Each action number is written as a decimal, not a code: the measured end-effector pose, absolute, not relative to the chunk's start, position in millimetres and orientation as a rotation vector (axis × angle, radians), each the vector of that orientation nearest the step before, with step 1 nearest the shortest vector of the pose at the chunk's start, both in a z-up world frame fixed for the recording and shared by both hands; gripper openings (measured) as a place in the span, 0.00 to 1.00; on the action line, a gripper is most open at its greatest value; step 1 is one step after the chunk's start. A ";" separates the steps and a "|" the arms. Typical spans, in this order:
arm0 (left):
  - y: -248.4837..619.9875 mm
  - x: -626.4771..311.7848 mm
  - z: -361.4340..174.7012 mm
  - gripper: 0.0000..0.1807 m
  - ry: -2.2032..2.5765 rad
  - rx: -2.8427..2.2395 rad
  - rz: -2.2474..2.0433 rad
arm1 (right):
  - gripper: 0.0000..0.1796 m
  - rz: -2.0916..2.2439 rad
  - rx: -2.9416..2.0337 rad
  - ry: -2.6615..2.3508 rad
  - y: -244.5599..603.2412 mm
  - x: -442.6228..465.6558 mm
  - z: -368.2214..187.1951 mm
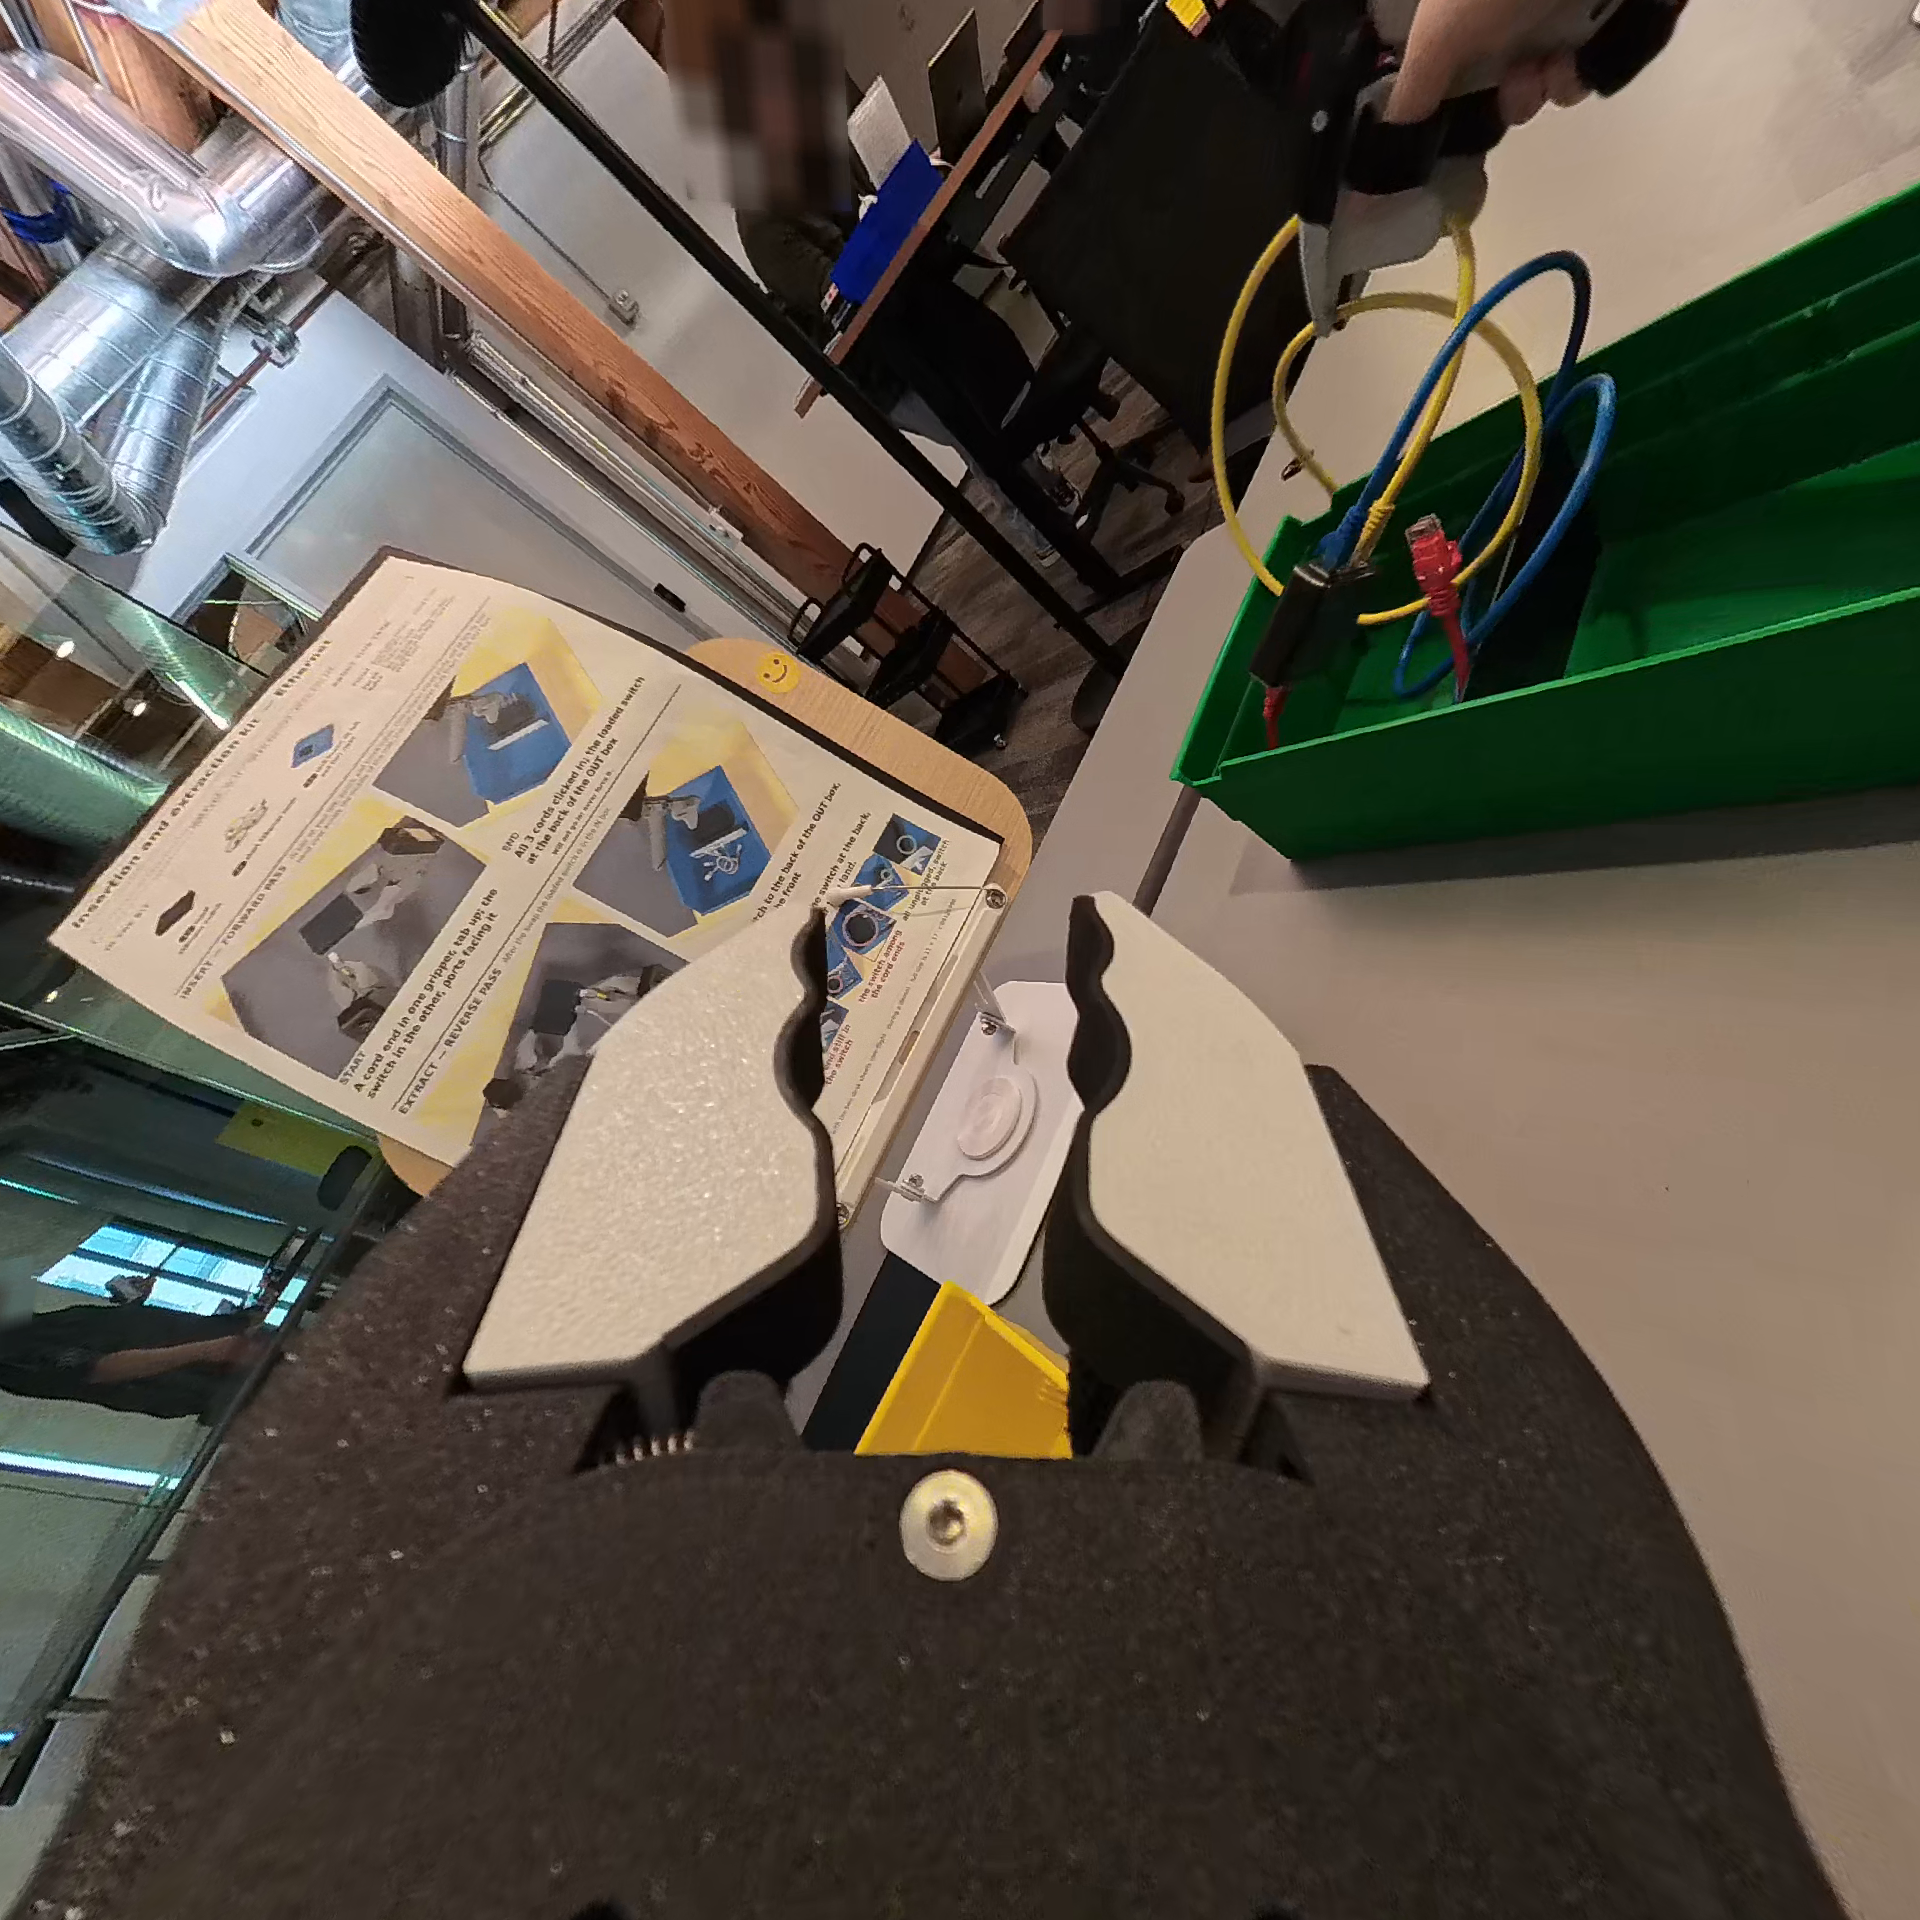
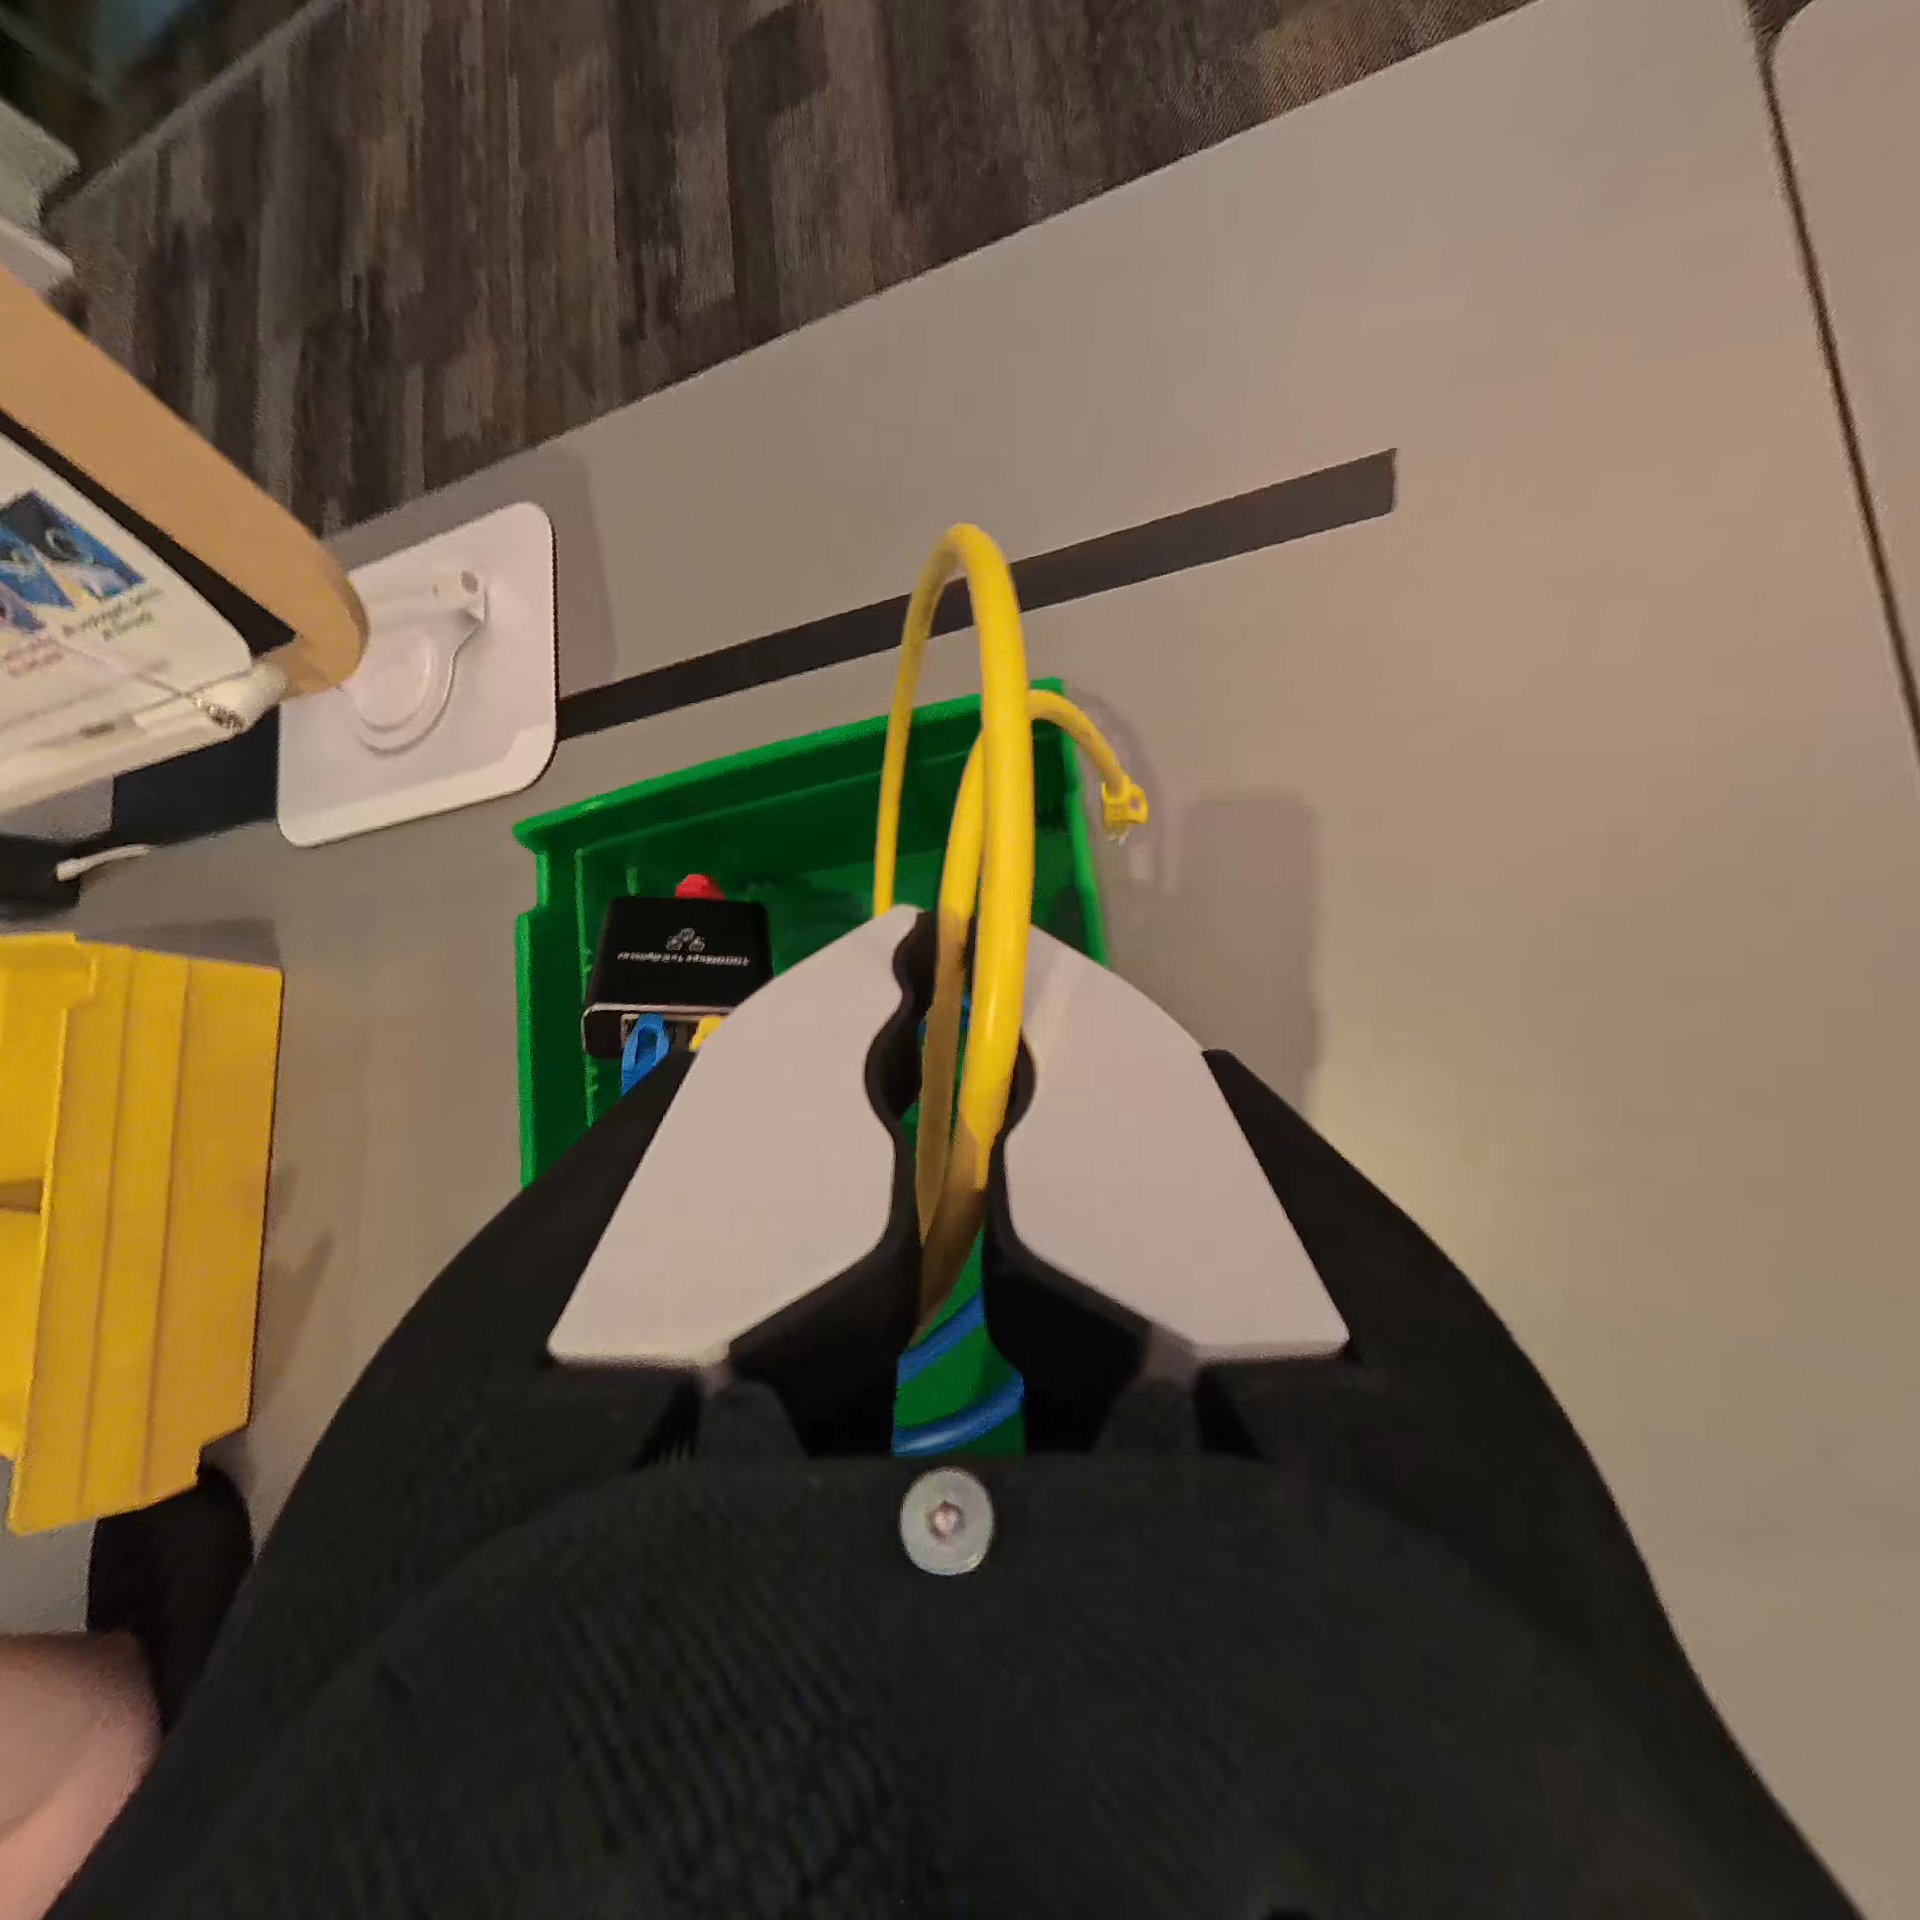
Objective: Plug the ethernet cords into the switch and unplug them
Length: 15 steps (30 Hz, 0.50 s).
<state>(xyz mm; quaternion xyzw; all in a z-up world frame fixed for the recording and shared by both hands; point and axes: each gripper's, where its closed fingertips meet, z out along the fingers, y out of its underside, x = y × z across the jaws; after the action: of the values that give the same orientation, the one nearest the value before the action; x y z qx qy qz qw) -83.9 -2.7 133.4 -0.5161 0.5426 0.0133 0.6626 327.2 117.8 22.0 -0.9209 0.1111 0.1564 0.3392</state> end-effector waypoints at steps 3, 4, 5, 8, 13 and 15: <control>-1.9 -86.1 135.0 0.24 1.217 -1.167 0.026 | 0.03 0.381 -2.313 0.257 122.6 337.5 25.5; -1.1 -86.6 135.1 0.24 1.215 -1.169 0.024 | 0.03 0.356 -2.300 0.235 123.0 339.3 27.2; -0.1 -87.0 134.9 0.24 1.213 -1.171 0.024 | 0.03 0.344 -2.271 0.186 124.6 337.2 31.9; 2.8 -87.1 132.8 0.24 1.216 -1.179 0.033 | 0.04 0.299 -2.197 0.047 126.0 325.9 48.2; 4.1 -84.2 128.5 0.24 1.233 -1.186 0.047 | 0.04 0.316 -2.187 -0.150 110.0 287.9 60.1; 4.1 -82.7 126.7 0.24 1.241 -1.187 0.053 | 0.04 0.308 -2.234 -0.227 98.1 274.3 57.7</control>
<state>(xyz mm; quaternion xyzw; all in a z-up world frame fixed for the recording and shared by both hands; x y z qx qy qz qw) -82.7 4.1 126.7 -0.5232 0.5471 0.0232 0.6530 274.3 98.1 57.7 -0.8929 -0.0907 0.1231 0.4236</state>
